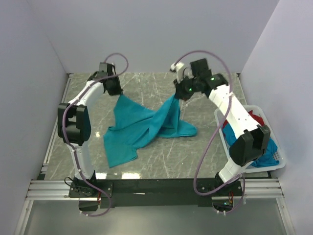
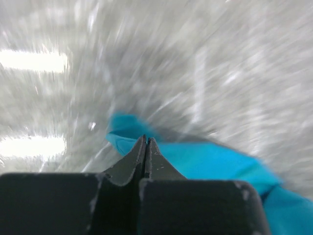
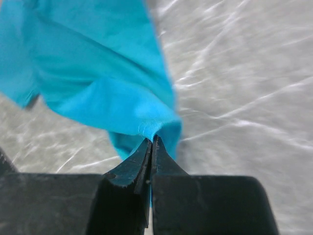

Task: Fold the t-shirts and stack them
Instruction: Flatten the tshirt out

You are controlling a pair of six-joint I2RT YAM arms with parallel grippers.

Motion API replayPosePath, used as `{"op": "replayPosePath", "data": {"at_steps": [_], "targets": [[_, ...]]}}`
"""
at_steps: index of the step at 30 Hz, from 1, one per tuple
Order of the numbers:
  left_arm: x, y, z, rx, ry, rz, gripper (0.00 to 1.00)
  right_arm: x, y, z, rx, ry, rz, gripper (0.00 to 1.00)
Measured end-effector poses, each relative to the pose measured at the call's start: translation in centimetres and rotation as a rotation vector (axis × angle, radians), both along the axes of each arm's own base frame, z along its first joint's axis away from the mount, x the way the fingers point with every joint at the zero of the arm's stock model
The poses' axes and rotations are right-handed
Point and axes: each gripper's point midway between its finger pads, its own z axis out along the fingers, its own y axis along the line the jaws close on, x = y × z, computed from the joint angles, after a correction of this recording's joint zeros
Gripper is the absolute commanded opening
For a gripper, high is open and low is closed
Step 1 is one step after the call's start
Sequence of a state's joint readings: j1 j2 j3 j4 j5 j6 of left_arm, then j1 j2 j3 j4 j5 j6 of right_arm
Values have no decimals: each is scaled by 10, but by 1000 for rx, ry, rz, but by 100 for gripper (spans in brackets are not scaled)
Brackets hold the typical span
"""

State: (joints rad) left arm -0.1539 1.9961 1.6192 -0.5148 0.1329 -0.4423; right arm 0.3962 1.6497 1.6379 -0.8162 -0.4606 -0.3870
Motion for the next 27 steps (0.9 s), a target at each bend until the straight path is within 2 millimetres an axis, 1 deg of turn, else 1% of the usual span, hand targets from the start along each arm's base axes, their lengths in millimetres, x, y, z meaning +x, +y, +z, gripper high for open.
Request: {"op": "replayPosePath", "data": {"at_steps": [1,2,4,5,6,7,8,9,10,12,13,15,16,17,18,20,21,22,23,25,26,27], "targets": [[8,-1,18,-11,-42,7,0,8,-6,14,5,-33,-21,0],[14,-1,36,-21,-79,13,0,17,-12,34,13,-78,-44,0],[30,-2,83,-49,-184,27,0,32,-20,70,35,-170,-79,0],[37,-2,105,-63,-234,33,0,38,-24,92,46,-221,-99,0],[46,-3,137,-87,-303,42,0,45,-30,116,62,-281,-123,0],[50,-3,157,-101,-349,44,1,49,-34,135,78,-326,-136,0],[55,-3,186,-124,-406,49,0,53,-38,156,96,-373,-153,0],[58,-3,210,-144,-456,48,0,56,-44,179,118,-427,-174,0],[60,-2,237,-163,-513,47,0,59,-51,200,140,-477,-195,0],[58,-1,295,-206,-636,36,0,60,-66,234,181,-558,-231,0],[52,0,320,-224,-697,24,0,59,-75,247,196,-590,-249,0],[29,2,364,-255,-791,-2,0,49,-87,259,218,-623,-260,0],[11,1,391,-280,-864,-23,0,43,-95,258,222,-626,-264,0],[-5,0,401,-294,-895,-44,0,31,-100,253,225,-630,-261,0],[-31,-2,414,-314,-928,-74,0,18,-104,240,217,-618,-248,0],[-77,-9,431,-348,-997,-141,0,-15,-104,205,194,-588,-196,0],[-102,-13,432,-365,-1017,-185,0,-34,-103,180,177,-554,-156,0],[-123,-16,429,-380,-1028,-218,0,-48,-102,158,160,-528,-123,2],[-144,-20,419,-392,-1045,-258,0,-65,-100,124,133,-491,-70,18],[-181,-27,374,-413,-992,-323,0,-93,-102,69,84,-396,-10,42],[-196,-31,345,-425,-936,-346,0,-106,-104,39,56,-348,17,54],[-206,-34,314,-436,-863,-362,1,-118,-106,11,28,-286,37,56]]}}
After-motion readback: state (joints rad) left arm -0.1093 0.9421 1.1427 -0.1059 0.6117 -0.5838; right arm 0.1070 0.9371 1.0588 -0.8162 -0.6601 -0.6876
